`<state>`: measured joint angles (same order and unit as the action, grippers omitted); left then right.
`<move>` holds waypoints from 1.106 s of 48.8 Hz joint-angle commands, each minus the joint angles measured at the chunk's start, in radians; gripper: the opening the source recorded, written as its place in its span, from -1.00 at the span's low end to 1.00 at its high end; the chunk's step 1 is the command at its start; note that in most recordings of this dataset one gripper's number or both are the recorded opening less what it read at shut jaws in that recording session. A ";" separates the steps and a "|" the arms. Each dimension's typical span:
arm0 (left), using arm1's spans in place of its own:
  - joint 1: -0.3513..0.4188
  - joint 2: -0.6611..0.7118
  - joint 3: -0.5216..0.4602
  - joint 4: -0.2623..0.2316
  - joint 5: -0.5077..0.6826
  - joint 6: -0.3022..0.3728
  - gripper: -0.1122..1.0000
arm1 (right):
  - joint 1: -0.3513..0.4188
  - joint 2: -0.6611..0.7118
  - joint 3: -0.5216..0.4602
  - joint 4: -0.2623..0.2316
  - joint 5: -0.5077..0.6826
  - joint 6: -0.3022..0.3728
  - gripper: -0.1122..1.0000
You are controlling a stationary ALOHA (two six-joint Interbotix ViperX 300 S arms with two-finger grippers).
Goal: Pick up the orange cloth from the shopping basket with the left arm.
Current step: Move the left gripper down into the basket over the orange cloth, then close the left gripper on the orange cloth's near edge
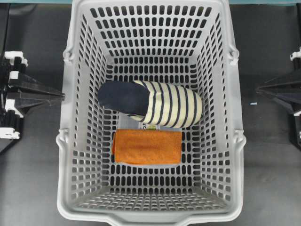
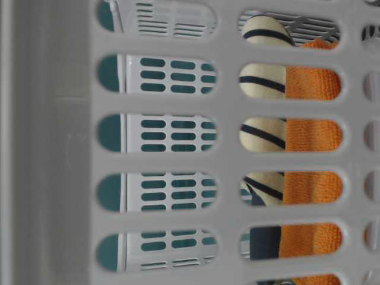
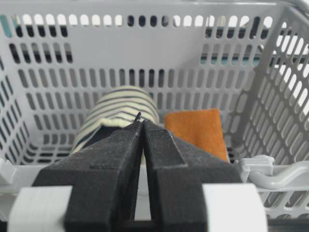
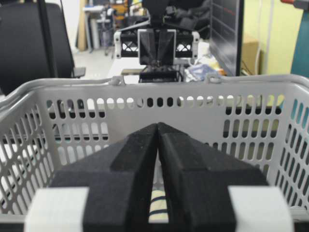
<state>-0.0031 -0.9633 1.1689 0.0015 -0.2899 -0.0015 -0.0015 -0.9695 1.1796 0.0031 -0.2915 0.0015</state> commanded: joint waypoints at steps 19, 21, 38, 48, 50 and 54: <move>-0.066 0.170 -0.474 0.041 0.644 -0.061 -0.80 | -0.014 0.015 -0.008 0.026 -0.023 0.044 -0.82; -0.075 0.207 -0.523 0.043 0.692 -0.061 -0.80 | -0.012 0.012 -0.008 0.026 -0.023 0.052 -0.82; -0.101 0.601 -0.904 0.041 1.081 -0.063 -0.80 | 0.000 0.009 -0.008 0.026 -0.020 0.067 -0.82; -0.103 0.787 -1.042 0.043 1.158 -0.067 -0.80 | 0.006 0.008 -0.008 0.025 -0.021 0.066 -0.82; -0.103 0.822 -1.071 0.041 1.169 -0.077 -0.80 | 0.008 0.006 -0.008 0.025 -0.021 0.066 -0.82; -0.115 0.876 -1.111 0.043 1.180 -0.074 -0.79 | 0.006 0.008 -0.006 0.025 -0.021 0.066 -0.82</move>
<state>-0.1058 -0.1227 0.1212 0.0399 0.8836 -0.0782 0.0031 -0.9679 1.1827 0.0245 -0.3037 0.0675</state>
